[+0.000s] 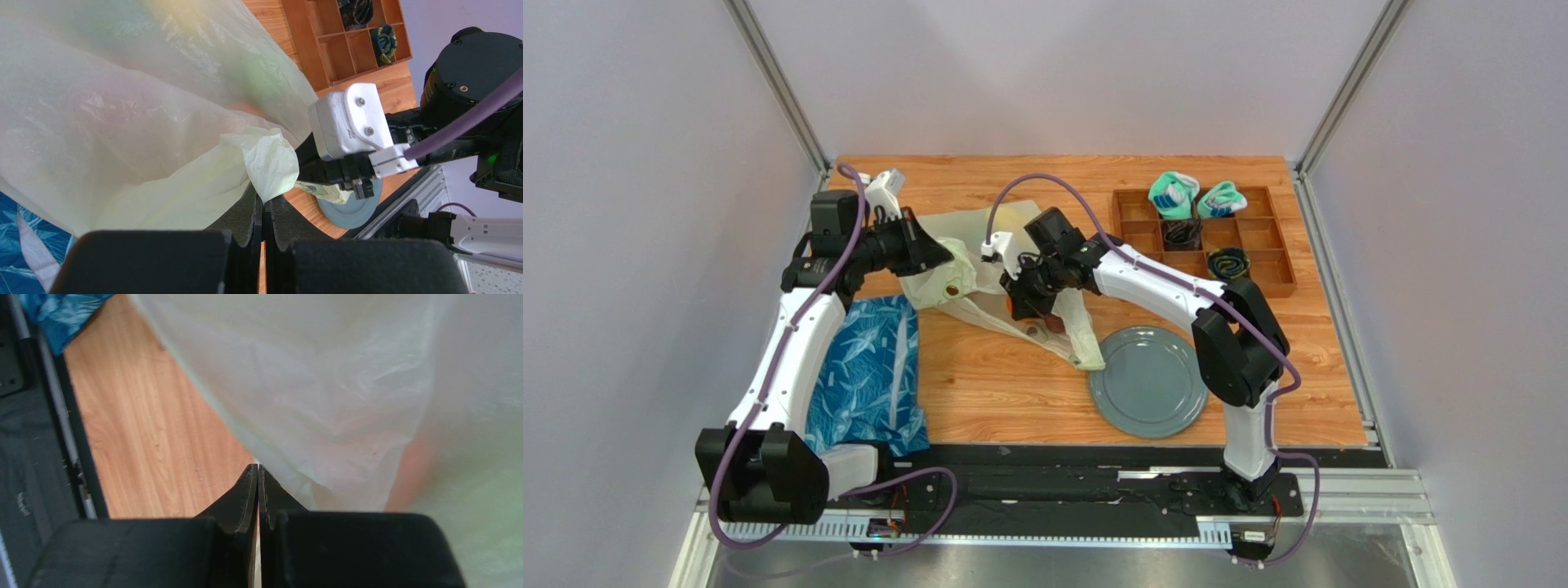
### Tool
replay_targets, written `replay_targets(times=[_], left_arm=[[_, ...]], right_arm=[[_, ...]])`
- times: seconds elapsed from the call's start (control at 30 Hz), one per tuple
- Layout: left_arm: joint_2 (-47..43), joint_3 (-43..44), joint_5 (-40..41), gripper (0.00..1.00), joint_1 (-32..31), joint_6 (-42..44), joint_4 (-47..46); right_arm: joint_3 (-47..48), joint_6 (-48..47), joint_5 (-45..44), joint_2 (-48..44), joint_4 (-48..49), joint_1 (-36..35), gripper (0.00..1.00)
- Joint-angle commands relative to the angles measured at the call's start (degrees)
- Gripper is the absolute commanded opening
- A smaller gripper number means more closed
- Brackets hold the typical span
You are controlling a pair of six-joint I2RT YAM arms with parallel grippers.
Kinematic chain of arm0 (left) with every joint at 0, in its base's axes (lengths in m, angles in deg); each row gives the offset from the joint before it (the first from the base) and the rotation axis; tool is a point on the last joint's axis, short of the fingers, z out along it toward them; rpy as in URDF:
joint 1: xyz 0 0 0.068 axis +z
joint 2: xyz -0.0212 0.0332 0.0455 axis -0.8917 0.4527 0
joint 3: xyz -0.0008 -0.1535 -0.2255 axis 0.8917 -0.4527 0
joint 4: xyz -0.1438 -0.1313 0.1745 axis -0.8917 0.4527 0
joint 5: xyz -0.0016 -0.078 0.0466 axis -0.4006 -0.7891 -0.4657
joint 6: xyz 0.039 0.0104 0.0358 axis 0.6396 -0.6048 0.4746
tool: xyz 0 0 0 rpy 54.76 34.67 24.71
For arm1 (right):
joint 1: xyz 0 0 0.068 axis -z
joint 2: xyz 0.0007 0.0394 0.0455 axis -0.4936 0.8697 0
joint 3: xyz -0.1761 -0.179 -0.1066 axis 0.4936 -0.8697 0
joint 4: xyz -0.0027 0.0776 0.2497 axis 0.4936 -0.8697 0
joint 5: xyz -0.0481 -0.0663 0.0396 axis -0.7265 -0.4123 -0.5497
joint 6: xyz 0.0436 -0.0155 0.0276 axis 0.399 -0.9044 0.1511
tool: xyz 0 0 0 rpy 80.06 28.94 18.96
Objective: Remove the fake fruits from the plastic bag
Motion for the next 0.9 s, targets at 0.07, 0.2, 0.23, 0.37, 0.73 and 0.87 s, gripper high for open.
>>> replay_targets(times=[0.07,0.2,0.23,0.37,0.73,0.87], left_arm=[[-1.73,2.67,-1.83,0.0,-0.19,1.39,0.0],[-2.26,0.92,-3.06,0.0,-0.19,1.3,-0.61],[-2.35,0.74,-3.5,0.0,-0.19,1.22,-0.79],[-2.52,0.21,-4.29,0.0,-0.19,0.69,-2.19],[-1.82,0.3,-4.82,0.0,-0.19,-0.72,-3.78],[-2.34,0.74,-5.52,0.0,-0.19,-0.37,-2.64]], right_arm=[[4.74,3.82,-19.37,2.95,9.0,0.94,0.01],[6.77,3.56,-22.12,5.76,8.92,1.91,0.59],[7.12,3.21,-21.24,5.85,8.48,2.0,0.64],[7.3,3.9,-19.56,4.54,7.33,1.38,0.67],[4.66,7.86,-24.83,3.12,7.07,-0.73,0.77],[5.18,10.23,-26.42,4.27,6.63,-0.81,0.77]])
